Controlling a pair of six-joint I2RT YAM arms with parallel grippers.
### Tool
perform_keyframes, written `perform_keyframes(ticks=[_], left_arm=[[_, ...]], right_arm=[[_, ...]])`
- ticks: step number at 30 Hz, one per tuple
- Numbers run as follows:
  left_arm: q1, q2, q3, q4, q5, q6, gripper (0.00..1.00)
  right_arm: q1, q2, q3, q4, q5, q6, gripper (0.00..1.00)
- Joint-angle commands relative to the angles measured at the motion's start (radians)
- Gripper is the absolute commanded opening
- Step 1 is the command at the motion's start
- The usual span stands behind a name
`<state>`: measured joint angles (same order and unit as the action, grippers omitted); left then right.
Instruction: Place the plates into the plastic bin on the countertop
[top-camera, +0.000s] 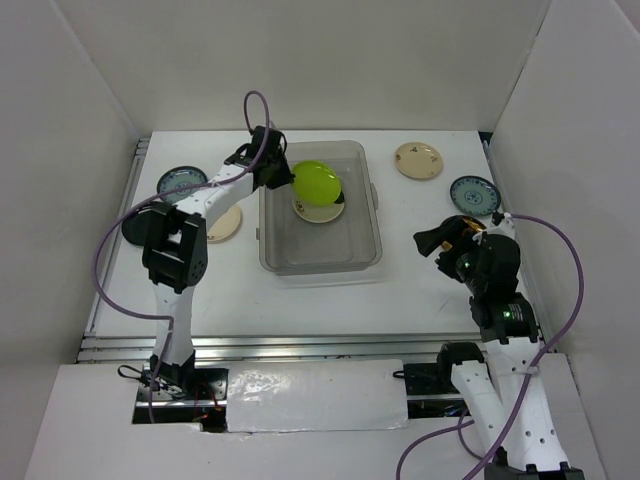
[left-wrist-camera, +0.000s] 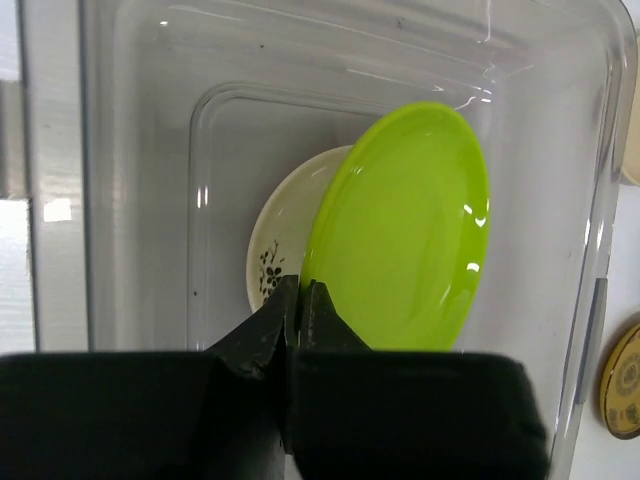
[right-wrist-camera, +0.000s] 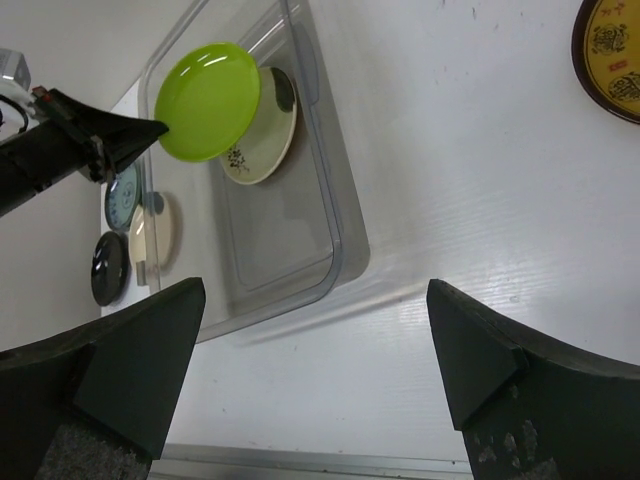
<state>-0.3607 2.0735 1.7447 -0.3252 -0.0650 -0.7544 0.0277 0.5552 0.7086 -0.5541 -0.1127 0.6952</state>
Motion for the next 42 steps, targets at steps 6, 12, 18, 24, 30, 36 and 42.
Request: perform_keyframes(ticks=[6, 12, 18, 24, 30, 36, 42], left_arm=[[-0.015, 0.042, 0.064, -0.031, 0.030, 0.040, 0.49], [-0.055, -0.102, 0.018, -0.024, 0.045, 0.075, 0.94], [-0.129, -0.365, -0.054, -0.164, 0.015, 0.144, 0.99], [-0.173, -0.775, -0.394, -0.251, -0.113, 0.133, 0.99], [-0.162, -1.154, -0.695, -0.336, -0.091, 0.130, 0.99], [-0.158, -1.325, -0.735, -0.471, -0.070, 0.256, 0.99], [-0.155, -1.395, -0.746, -0.482, -0.090, 0.279, 0.99]], right_arm=[[-0.094, 0.008, 0.034, 0.003, -0.117, -0.053, 1.00], [-0.140, 0.054, 0.014, 0.016, -0.096, -0.020, 1.00], [-0.251, 0.153, -0.110, 0.056, 0.037, 0.115, 1.00], [-0.480, 0.293, -0.172, 0.138, 0.027, 0.145, 1.00], [-0.609, 0.416, -0.227, 0.390, -0.071, 0.225, 1.00], [-0.611, 0.654, -0.175, 0.519, -0.062, 0.302, 1.00], [-0.612, 0.863, -0.077, 0.514, -0.064, 0.322, 0.99]])
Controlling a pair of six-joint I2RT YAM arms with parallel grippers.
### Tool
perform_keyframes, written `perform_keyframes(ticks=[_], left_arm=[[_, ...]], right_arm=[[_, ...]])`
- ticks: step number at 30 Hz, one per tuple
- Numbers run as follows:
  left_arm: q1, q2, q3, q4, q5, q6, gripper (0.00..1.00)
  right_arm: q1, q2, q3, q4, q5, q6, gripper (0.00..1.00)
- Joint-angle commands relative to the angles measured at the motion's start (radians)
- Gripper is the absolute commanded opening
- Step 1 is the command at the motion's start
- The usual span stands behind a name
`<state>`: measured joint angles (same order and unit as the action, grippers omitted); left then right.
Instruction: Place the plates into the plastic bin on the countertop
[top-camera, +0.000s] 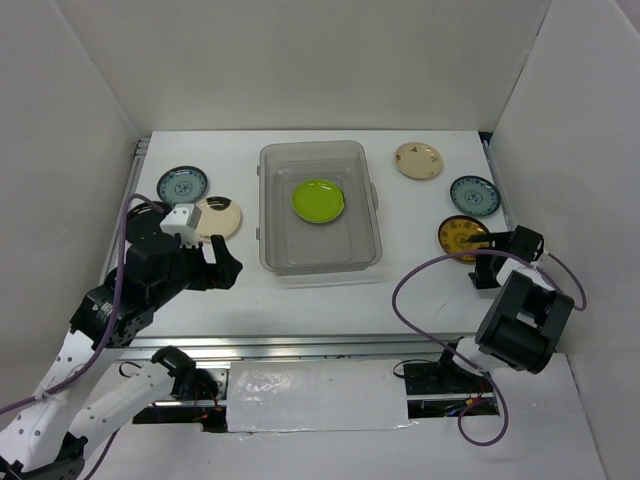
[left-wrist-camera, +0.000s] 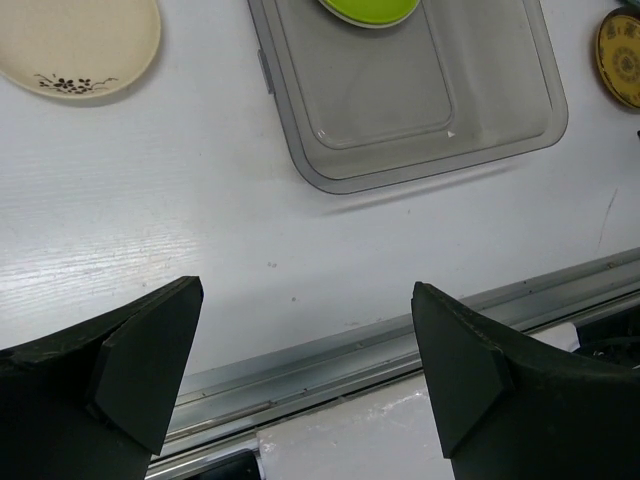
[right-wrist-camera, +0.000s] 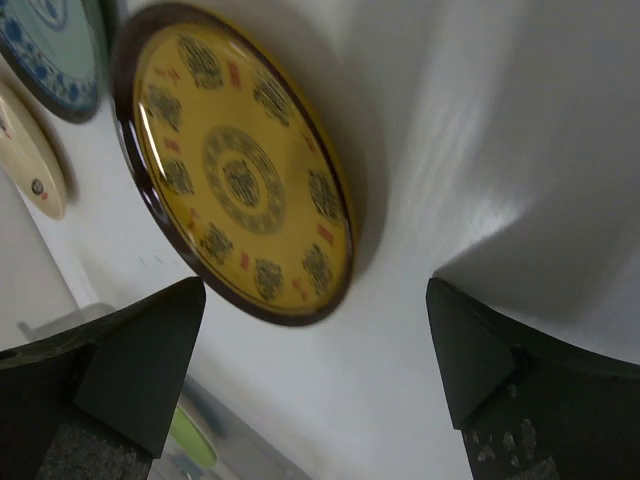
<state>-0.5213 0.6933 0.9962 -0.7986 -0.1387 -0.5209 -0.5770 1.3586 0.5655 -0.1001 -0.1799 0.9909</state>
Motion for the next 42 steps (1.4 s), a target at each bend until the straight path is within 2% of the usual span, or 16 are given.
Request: perform_keyframes(ticks=[1, 7, 10, 11, 13, 16, 21, 26, 27, 30, 37, 42], left_arm=[[0.006, -0.017, 0.001, -0.002, -0.028, 0.041, 0.99], [0.010, -0.005, -0.011, 0.027, -0.015, 0.058, 0.99], [0.014, 0.005, -0.019, 0.033, -0.022, 0.058, 0.99], [0.017, 0.005, -0.021, 0.036, -0.022, 0.059, 0.99], [0.021, 0.002, -0.025, 0.042, -0.025, 0.056, 0.99], [0.029, -0.006, -0.030, 0.050, -0.025, 0.056, 0.99], [0.047, -0.011, -0.027, 0.052, -0.019, 0.062, 0.99], [0.061, -0.006, -0.028, 0.052, -0.016, 0.068, 0.99], [0.063, -0.006, -0.028, 0.052, -0.018, 0.068, 0.99], [0.072, -0.006, -0.030, 0.053, -0.022, 0.068, 0.99], [0.083, -0.011, -0.028, 0.042, -0.068, 0.050, 0.99], [0.084, -0.035, -0.030, 0.048, -0.130, 0.035, 0.99]], right_arm=[[-0.006, 0.075, 0.077, 0.062, 0.010, 0.023, 0.99], [-0.007, 0.163, 0.122, 0.083, 0.008, 0.011, 0.91], [-0.007, 0.185, 0.148, 0.085, 0.000, 0.011, 0.79], [-0.007, 0.198, 0.155, 0.080, -0.004, 0.008, 0.70], [-0.003, 0.209, 0.171, 0.077, -0.007, 0.006, 0.66], [0.002, 0.231, 0.197, 0.068, -0.021, 0.000, 0.52], [0.006, 0.254, 0.215, 0.073, -0.039, -0.017, 0.41], [0.012, 0.266, 0.235, 0.051, -0.047, -0.044, 0.25], [0.011, 0.264, 0.234, 0.053, -0.050, -0.047, 0.13], [0.022, 0.261, 0.232, 0.053, -0.079, -0.043, 0.00], [0.098, 0.188, 0.226, 0.062, -0.131, -0.044, 0.00], [0.204, 0.079, 0.258, 0.036, -0.150, -0.048, 0.00]])
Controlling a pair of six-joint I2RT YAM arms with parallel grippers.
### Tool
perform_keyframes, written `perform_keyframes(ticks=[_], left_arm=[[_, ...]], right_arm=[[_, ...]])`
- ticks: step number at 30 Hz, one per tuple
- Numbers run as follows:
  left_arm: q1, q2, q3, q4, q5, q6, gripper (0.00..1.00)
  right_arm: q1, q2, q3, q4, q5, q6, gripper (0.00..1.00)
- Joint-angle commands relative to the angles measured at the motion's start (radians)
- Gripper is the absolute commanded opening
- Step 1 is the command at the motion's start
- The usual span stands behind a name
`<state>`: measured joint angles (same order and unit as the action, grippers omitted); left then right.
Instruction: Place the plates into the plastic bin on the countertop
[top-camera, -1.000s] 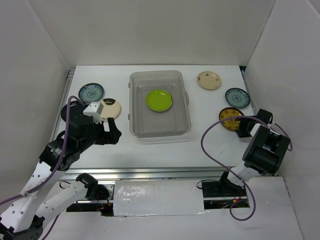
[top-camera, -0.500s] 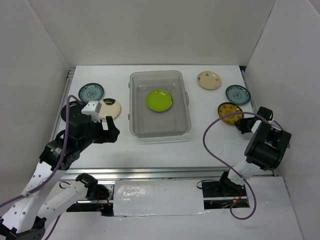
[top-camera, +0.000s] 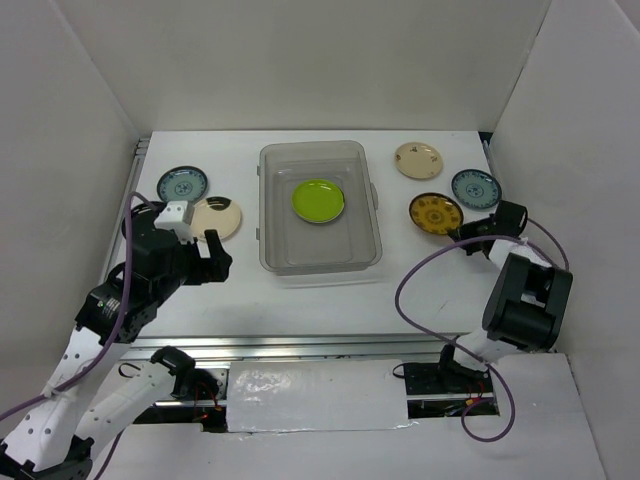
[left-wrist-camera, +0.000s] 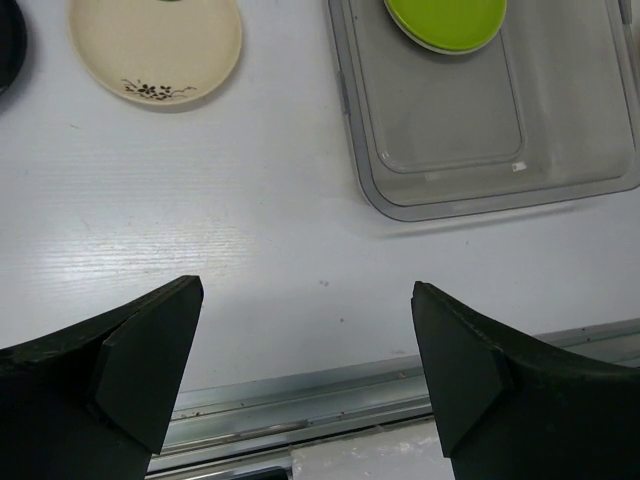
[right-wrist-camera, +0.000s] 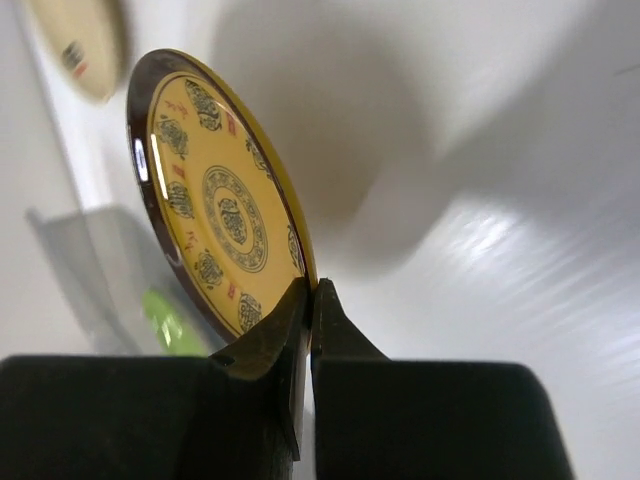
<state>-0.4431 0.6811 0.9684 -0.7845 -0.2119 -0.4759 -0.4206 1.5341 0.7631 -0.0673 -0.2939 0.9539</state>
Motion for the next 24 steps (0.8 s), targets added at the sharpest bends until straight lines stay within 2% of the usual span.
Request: perform_keyframes(ticks=[1, 6, 9, 10, 13, 16, 19, 24], left_arm=[[0.006, -0.029, -0.005, 0.040, -0.063, -0.007, 0.99], [0.007, -0.051, -0.033, 0.073, -0.087, 0.003, 0.99], [0.012, -0.054, -0.048, 0.087, -0.084, -0.001, 0.99], [0.015, -0.052, -0.050, 0.090, -0.086, -0.004, 0.99], [0.027, -0.061, -0.059, 0.096, -0.093, -0.010, 0.99], [0.037, -0.075, -0.071, 0.102, -0.095, -0.015, 0.99], [0.038, -0.080, -0.076, 0.100, -0.092, -0.024, 0.99], [0.052, -0.081, -0.083, 0.108, -0.084, -0.017, 0.99]], right_arm=[[0.066, -0.118, 0.076, -0.005, -0.027, -0.006, 0.00], [0.199, -0.177, 0.198, -0.089, 0.061, -0.009, 0.00], [0.311, -0.170, 0.286, -0.132, 0.107, -0.021, 0.00], [0.386, -0.161, 0.332, -0.140, 0.114, -0.026, 0.00], [0.526, -0.065, 0.465, -0.185, 0.101, -0.052, 0.00], [0.615, 0.082, 0.585, -0.223, 0.073, -0.060, 0.00], [0.649, 0.210, 0.655, -0.197, 0.018, -0.023, 0.00], [0.710, 0.366, 0.781, -0.238, 0.051, -0.004, 0.00]])
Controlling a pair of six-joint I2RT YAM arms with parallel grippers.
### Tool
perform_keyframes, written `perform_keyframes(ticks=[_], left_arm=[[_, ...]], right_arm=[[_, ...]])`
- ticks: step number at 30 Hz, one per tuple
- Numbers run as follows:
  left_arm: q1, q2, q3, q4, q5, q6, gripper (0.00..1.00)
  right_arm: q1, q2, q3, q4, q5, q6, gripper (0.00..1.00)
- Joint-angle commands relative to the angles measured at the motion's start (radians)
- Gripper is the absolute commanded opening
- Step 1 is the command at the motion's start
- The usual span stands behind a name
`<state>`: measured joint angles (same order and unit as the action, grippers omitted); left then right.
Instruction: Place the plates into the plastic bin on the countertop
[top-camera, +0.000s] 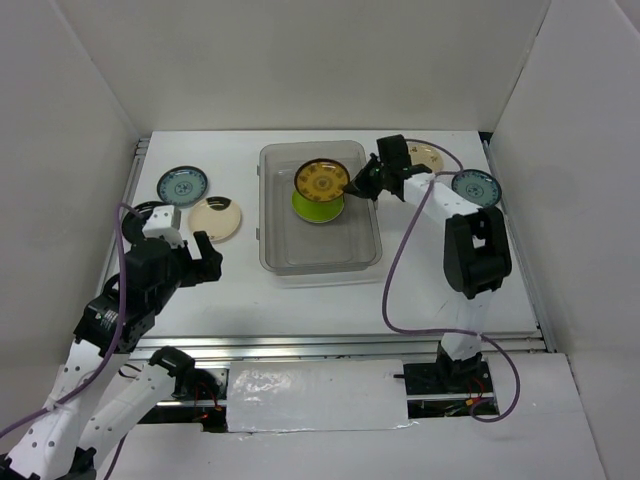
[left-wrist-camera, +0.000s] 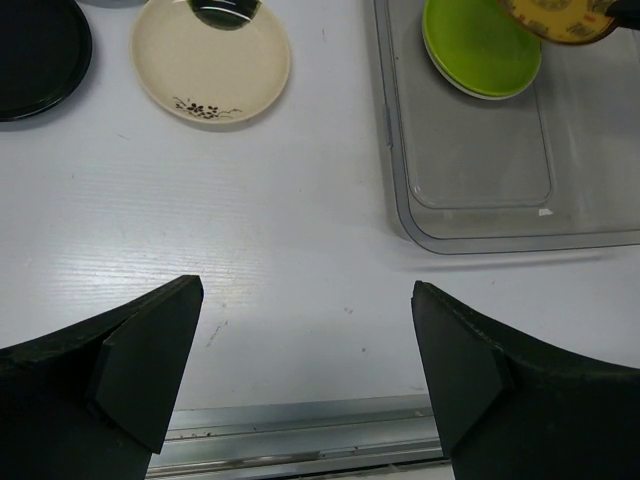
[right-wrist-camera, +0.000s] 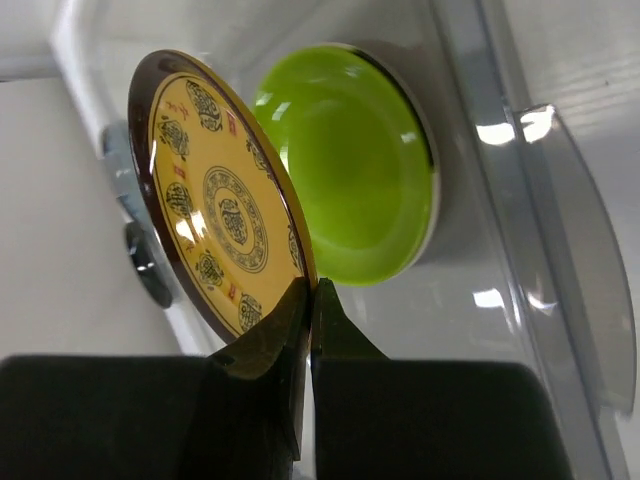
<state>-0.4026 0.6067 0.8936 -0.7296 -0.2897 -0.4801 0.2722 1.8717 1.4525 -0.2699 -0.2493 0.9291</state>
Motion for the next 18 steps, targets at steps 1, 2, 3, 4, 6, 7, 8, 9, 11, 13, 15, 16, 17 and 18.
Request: perform_keyframes(ticks=[1, 2, 3, 4, 6, 7, 8, 9, 11, 13, 15, 16, 17, 18], left_arm=[[0.013, -0.001, -0.010, 0.055, 0.006, -0.012, 0.99], [0.013, 0.001, -0.009, 0.058, 0.010, -0.009, 0.99], [0.015, 0.002, -0.010, 0.059, 0.017, -0.008, 0.99], [0.015, 0.005, -0.010, 0.059, 0.023, -0.006, 0.99], [0.015, 0.005, -0.012, 0.059, 0.024, -0.005, 0.99], [0.016, 0.005, -0.012, 0.061, 0.027, -0.005, 0.99], [0.016, 0.002, -0.013, 0.061, 0.029, -0.005, 0.99], [0.016, -0.001, -0.013, 0.064, 0.029, -0.003, 0.99], [0.016, -0.001, -0.015, 0.064, 0.030, -0.002, 0.99], [0.016, 0.002, -0.015, 0.062, 0.027, -0.003, 0.99], [0.015, 0.004, -0.013, 0.062, 0.030, -0.003, 0.99], [0.015, 0.004, -0.013, 0.061, 0.029, -0.005, 0.99], [0.016, 0.004, -0.012, 0.062, 0.026, -0.006, 0.99], [0.016, -0.001, -0.013, 0.061, 0.026, -0.008, 0.99]], right_arm=[[0.021, 0.046, 0.121, -0.038, 0.021, 0.022, 0.00], [0.027, 0.073, 0.129, -0.040, 0.024, 0.028, 0.00], [0.030, 0.087, 0.146, -0.041, 0.025, 0.028, 0.03], [0.030, 0.111, 0.157, -0.048, 0.028, 0.030, 0.04], [0.032, 0.142, 0.183, -0.055, 0.021, 0.027, 0.06], [0.033, 0.150, 0.190, -0.060, 0.010, 0.024, 0.11], [0.039, 0.153, 0.198, -0.061, 0.008, 0.022, 0.21], [0.044, 0.153, 0.200, -0.060, 0.005, 0.020, 0.48], [0.050, 0.129, 0.195, -0.055, -0.013, 0.010, 0.60], [0.067, 0.068, 0.168, -0.042, -0.015, 0.001, 0.75], [0.067, -0.003, 0.135, -0.040, -0.005, -0.010, 0.78], [0.061, -0.025, 0.126, -0.040, -0.007, -0.018, 0.79], [0.056, -0.048, 0.111, -0.051, -0.001, -0.024, 0.82], [0.038, -0.095, 0.102, -0.060, 0.011, -0.029, 0.96]])
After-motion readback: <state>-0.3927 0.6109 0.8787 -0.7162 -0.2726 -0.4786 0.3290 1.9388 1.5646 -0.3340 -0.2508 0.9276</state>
